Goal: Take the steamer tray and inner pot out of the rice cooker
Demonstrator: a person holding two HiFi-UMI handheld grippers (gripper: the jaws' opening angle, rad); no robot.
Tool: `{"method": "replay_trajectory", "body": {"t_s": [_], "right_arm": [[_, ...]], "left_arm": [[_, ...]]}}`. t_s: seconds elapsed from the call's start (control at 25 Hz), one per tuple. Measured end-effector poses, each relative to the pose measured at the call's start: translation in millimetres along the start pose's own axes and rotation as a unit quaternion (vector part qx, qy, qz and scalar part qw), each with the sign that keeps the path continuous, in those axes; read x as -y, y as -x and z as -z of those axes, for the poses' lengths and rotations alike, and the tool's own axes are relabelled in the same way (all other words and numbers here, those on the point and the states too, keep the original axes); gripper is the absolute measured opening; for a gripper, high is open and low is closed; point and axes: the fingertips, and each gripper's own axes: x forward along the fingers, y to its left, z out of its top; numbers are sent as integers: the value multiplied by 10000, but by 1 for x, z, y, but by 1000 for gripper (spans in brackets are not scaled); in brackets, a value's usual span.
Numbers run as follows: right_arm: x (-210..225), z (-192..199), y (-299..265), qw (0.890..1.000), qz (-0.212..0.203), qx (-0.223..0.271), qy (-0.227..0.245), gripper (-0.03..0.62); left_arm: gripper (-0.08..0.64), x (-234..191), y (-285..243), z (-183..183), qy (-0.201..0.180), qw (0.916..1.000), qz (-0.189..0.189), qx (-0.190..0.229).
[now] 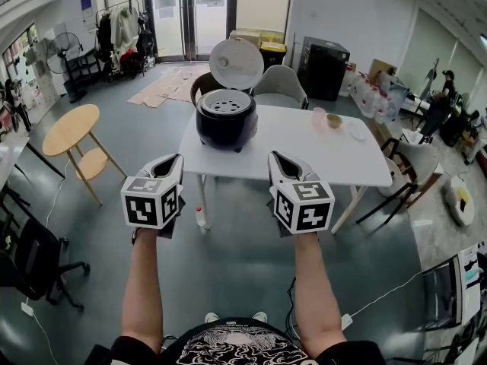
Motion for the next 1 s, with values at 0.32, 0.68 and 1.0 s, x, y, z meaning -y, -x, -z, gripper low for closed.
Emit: {"method": "replay_trajectory", "body": {"t_s": [0.32,0.68,1.0], "right_arm": [[3,-1,3,9999,116,40,51,12],[1,2,1,9999,69,-8,101,43],[-1,-2,5,9999,79,6,113,78]], "left_arm": [[12,6,-5,-2,-39,9998,162,116],[14,9,-7,0,-84,9998,138,131],[79,9,-2,-3,-82,9998,110,169]]}}
